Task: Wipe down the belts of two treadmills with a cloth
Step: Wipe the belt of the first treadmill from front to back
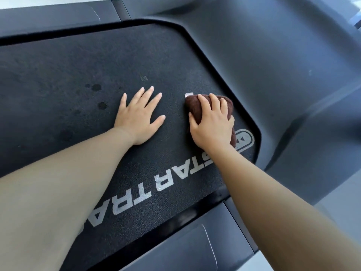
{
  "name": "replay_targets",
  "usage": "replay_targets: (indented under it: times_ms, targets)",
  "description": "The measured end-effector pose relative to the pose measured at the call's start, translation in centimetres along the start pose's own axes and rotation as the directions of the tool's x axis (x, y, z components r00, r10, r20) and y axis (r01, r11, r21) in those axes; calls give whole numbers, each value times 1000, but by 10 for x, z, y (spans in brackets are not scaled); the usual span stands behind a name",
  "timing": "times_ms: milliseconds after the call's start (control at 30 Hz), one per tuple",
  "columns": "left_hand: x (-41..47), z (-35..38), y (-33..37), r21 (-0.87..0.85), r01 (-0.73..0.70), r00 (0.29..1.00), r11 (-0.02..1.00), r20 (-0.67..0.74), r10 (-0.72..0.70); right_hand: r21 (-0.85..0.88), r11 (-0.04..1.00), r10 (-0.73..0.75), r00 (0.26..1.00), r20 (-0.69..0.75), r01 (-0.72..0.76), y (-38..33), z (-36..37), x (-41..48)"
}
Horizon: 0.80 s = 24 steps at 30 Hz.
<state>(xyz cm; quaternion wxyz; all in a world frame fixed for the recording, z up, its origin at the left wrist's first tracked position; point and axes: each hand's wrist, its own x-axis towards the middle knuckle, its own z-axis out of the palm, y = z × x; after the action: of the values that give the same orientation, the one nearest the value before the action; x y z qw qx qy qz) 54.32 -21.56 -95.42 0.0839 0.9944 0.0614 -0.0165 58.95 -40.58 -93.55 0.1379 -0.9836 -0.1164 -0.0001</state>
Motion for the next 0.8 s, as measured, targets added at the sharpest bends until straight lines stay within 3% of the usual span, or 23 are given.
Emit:
replay_targets:
  times_ms: [500,800]
  targets:
    - [1,4,-2,-36,11,997,999,-71,-14,-3,999,-39,998,-42,39,-14,7,51]
    - [-4,-2,-2,-61,-11,1000,998,-23,9,1,999,-43,999,6,43,-20,-4,16]
